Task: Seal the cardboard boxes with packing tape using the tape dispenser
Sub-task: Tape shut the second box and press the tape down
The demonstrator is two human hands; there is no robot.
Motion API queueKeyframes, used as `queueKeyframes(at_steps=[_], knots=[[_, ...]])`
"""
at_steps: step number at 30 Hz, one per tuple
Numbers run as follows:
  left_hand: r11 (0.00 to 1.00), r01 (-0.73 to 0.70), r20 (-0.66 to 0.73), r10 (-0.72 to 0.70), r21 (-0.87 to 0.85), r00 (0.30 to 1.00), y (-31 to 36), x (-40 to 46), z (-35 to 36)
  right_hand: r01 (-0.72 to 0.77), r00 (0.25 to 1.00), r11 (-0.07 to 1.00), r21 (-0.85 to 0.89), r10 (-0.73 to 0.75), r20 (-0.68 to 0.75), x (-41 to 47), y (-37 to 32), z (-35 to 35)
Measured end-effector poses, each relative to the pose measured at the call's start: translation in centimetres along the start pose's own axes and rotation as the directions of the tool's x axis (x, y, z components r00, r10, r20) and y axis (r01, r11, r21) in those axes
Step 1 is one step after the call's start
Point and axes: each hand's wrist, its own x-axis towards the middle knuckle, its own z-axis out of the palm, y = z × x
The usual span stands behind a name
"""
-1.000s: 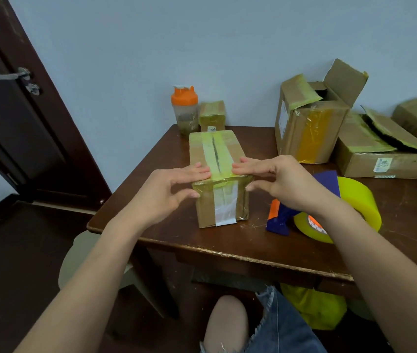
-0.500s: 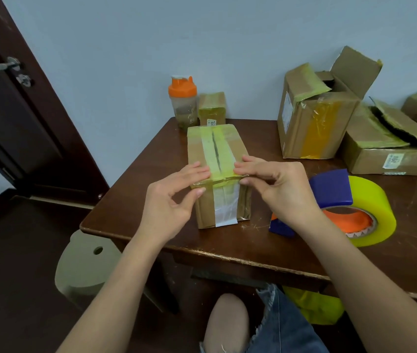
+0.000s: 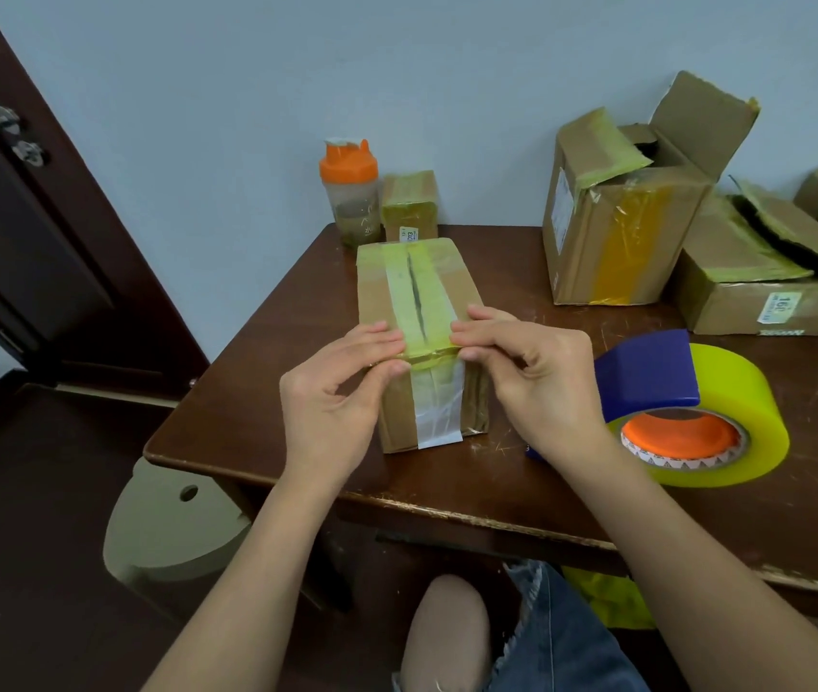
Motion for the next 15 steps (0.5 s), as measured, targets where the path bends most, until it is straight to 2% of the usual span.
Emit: queueKeyframes(at_steps=[2,6,8,12,15], knots=[[1.000,0.021,-0.033,-0.021,-0.016,0.999,0.2,-0.3,0.3,0.019,1.000,0.999,-0.028,-0.019,0.004,-0.2,0.1,-0.1],[0.985,0.115,-0.045,-0.121,-0.125,0.992,0.8,-1.0,1.3,0.043,0.994,0.991,-0.124,-0.031,0.100,0.0,-0.4,0.6],[0.981,0.142,-0.078,-0.153,-0.133,0.985,0.8,-1.4,1.9,0.037,0.998,0.997,-0.075,-0.033,0.053,0.1,-0.6,2.1],[0.977,0.143,-0.162,-0.168,-0.155,0.972,0.6,-1.3,2.7,-0.054,0.994,0.991,0.125,0.064,-0.085,-0.5,-0.8,3.8],[0.956,0.170,-0.112,-0.201,-0.238,0.973,0.8,-1.0,2.3,-0.055,0.992,0.980,0.193,0.075,-0.099,-0.5,-0.6,3.7]])
